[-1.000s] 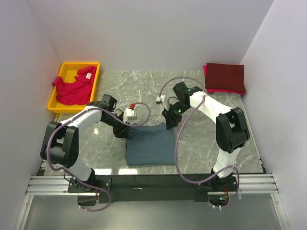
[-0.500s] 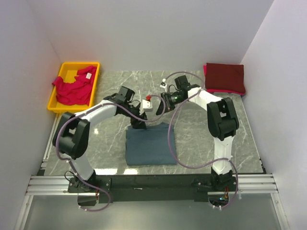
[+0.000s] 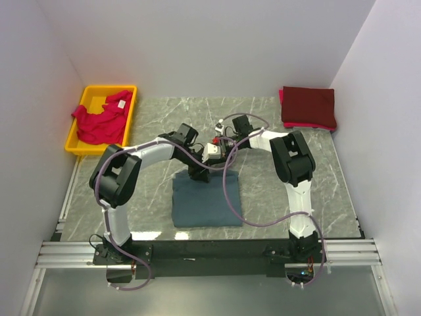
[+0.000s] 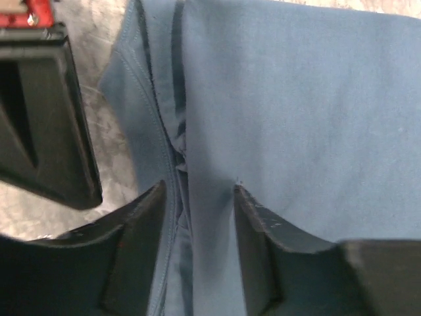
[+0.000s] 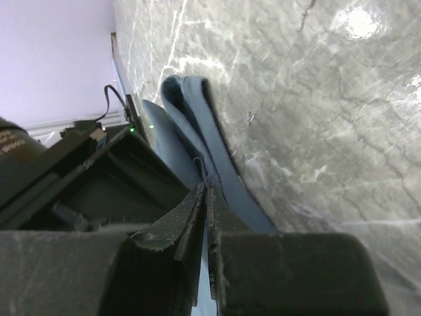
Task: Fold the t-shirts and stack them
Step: Fold the tshirt
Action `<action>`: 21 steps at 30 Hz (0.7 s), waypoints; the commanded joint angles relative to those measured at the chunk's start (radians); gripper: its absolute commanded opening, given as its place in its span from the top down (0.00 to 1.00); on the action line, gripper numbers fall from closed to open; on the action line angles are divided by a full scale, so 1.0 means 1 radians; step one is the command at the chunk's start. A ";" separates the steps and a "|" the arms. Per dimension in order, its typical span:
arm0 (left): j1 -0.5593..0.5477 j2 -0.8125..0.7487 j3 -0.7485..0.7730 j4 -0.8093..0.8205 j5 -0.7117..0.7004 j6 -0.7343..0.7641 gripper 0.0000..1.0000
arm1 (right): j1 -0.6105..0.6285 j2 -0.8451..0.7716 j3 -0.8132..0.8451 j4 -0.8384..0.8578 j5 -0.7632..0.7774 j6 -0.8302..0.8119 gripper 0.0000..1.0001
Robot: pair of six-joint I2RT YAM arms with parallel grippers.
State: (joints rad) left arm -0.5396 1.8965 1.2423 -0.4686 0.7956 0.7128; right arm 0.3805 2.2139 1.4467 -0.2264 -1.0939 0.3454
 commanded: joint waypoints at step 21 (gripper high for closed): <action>-0.094 -0.192 -0.109 0.030 -0.105 0.051 0.99 | 0.073 0.023 -0.085 0.061 -0.132 0.035 0.90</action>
State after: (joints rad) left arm -0.6075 1.7844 1.1549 -0.5011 0.7319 0.7650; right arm 0.4194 2.2269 1.3766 -0.1665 -1.1793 0.3958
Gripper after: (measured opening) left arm 0.017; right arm 0.101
